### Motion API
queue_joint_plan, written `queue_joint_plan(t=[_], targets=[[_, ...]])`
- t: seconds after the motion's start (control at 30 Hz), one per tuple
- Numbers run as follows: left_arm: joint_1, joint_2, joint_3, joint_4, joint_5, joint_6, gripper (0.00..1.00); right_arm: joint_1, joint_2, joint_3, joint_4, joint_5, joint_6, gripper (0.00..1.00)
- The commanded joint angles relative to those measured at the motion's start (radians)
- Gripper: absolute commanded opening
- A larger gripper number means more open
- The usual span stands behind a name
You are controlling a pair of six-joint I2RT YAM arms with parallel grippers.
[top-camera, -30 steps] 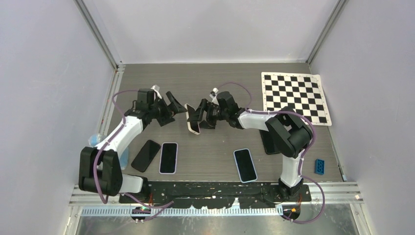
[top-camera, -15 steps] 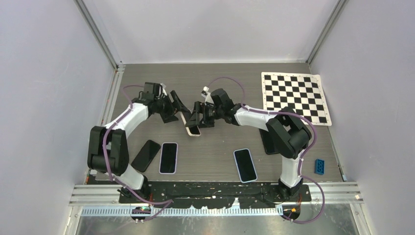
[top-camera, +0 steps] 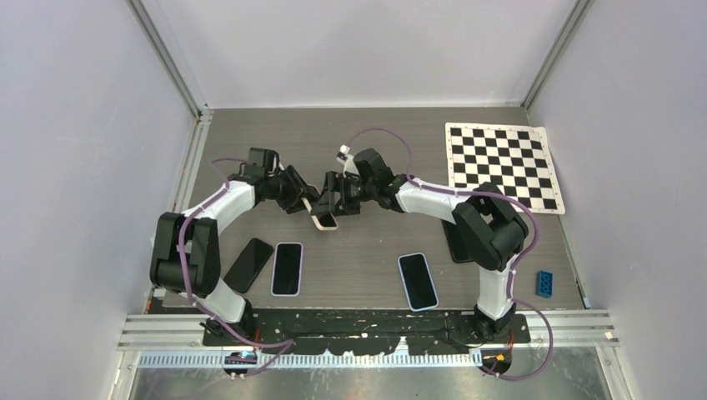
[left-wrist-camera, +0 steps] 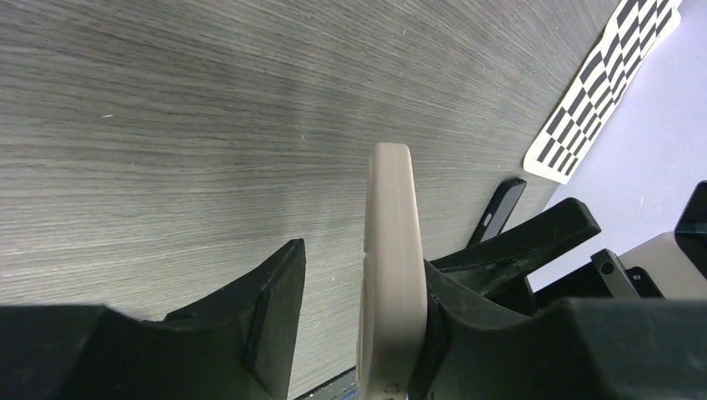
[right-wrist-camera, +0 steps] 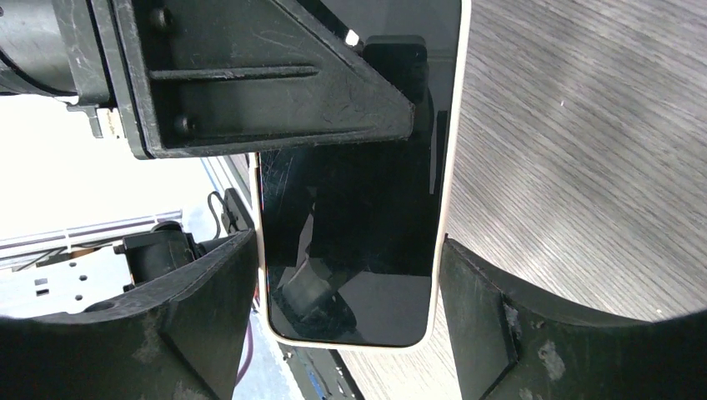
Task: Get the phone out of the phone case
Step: Remove the phone case from the phone.
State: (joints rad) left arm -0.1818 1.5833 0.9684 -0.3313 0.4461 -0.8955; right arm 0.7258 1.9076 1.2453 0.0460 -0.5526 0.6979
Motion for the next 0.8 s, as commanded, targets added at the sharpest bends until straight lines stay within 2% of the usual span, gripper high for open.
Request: queue_joint_plan(t=[0.0,0.1,0.2,0.23,0.27,0.33,0.43,0.53,0.63,0.77], targets=[[-0.006,-0.038,-0.002,0.043,0.001,-0.029,0.43,0.009,-0.012,0.046,0.100,-0.010,0.019,0.55],[-0.007,-0.037,-0.004,0.051,-0.001,-0.039,0.35,0.017,0.004,0.054,0.105,-0.015,0.031,0.55],[-0.007,-0.041,-0.010,0.071,0.014,-0.041,0.08,0.019,0.021,0.068,0.111,-0.015,0.047,0.55],[-0.008,-0.040,-0.008,0.072,0.017,-0.039,0.01,0.020,0.028,0.070,0.112,-0.016,0.051,0.60],[-0.007,-0.043,-0.006,0.074,0.020,-0.034,0.00,0.020,0.030,0.068,0.118,-0.025,0.051,0.65],[-0.007,-0.044,0.004,0.075,0.029,-0.014,0.00,0.017,0.024,0.047,0.139,-0.045,0.035,0.90],[-0.007,-0.046,0.035,0.072,0.059,0.033,0.00,-0.007,0.010,0.029,0.111,-0.082,0.019,0.97],[-0.005,-0.054,0.084,0.063,0.088,0.087,0.00,-0.042,-0.066,-0.027,0.124,-0.089,0.021,0.99],[-0.006,-0.078,0.111,0.083,0.119,0.141,0.00,-0.098,-0.151,-0.142,0.206,-0.082,0.053,0.99],[-0.006,-0.146,0.104,0.166,0.197,0.191,0.00,-0.157,-0.279,-0.284,0.314,-0.056,0.170,0.88]])
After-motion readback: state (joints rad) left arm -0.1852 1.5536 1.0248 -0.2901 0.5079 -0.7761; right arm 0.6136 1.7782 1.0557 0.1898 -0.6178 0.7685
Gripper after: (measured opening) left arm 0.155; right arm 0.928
